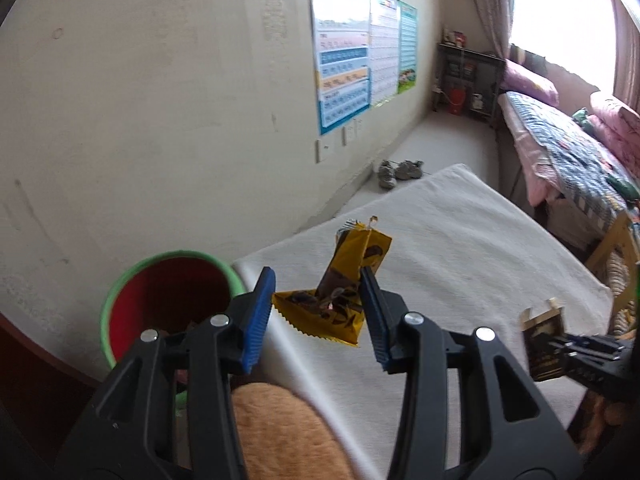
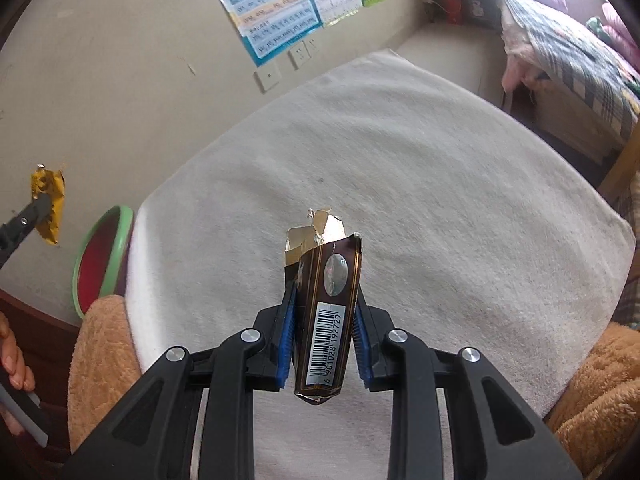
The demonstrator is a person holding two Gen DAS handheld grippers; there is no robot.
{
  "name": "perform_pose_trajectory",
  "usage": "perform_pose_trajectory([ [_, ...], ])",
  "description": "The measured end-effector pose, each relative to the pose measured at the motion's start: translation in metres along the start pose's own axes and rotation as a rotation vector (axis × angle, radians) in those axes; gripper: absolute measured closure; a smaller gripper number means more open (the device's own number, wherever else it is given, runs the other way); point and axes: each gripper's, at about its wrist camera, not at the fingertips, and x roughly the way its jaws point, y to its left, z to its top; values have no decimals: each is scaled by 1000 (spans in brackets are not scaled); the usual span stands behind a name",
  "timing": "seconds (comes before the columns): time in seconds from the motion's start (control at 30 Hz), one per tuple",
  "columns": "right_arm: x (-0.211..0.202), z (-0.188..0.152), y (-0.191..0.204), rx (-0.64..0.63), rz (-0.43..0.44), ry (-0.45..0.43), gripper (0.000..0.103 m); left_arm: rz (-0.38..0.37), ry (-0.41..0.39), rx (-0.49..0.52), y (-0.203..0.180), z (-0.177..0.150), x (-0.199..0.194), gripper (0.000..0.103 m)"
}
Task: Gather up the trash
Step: 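Carry the yellow and brown wrappers over the red bin with both grippers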
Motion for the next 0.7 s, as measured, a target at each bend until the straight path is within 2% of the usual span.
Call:
perform_pose_trajectory([
  [0.4,-18,24,63,-86,55,-74,77,21,18,-75,37,-9,0,61],
  [0.7,-21,29,84,-132,67,-82,77,31,30,-105,55,-15,0,61],
])
